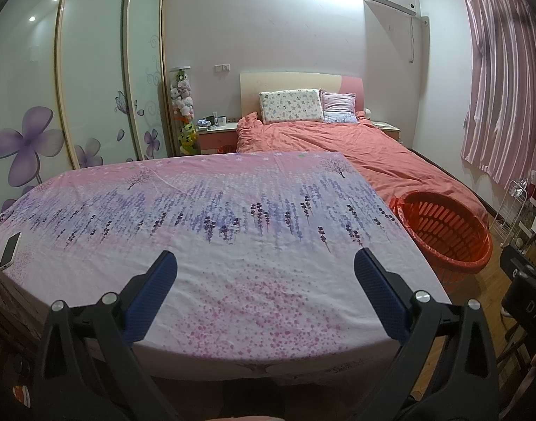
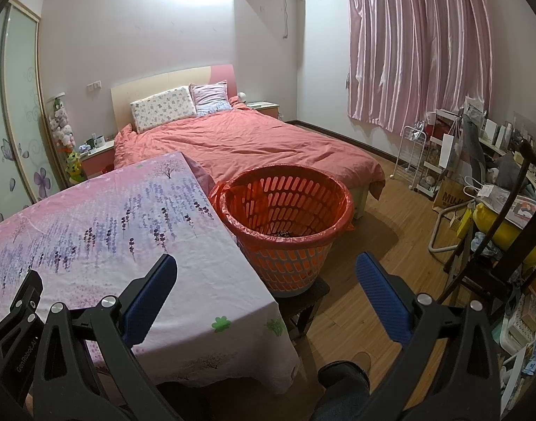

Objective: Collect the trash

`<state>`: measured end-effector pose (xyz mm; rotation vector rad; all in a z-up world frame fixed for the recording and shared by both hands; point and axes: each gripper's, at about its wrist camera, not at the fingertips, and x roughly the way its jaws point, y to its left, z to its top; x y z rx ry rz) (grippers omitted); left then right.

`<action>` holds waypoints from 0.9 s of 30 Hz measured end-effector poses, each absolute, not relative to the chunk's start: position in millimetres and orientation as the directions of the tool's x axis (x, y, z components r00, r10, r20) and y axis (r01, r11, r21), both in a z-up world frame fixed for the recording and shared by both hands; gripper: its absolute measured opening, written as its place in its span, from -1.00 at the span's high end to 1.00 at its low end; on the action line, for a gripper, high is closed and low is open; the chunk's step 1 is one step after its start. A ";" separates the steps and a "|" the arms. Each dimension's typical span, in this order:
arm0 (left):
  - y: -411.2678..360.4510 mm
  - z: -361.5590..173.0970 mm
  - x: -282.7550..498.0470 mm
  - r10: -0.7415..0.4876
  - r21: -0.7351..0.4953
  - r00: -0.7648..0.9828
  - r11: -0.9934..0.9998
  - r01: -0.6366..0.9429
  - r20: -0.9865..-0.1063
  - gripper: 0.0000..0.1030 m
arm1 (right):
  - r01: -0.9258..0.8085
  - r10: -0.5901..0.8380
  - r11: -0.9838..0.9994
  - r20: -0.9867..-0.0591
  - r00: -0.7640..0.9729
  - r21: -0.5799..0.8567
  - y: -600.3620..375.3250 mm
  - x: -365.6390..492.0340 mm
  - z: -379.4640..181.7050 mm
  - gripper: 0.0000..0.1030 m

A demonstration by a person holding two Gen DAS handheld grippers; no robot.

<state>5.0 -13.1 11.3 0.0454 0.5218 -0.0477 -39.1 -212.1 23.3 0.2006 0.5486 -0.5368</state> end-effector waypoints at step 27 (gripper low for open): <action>-12.2 8.1 5.1 -0.037 0.032 0.863 0.998 0.061 -0.503 -0.92 | 0.534 -0.429 0.845 -0.546 0.720 0.040 -212.3 -39.2 22.0 -0.96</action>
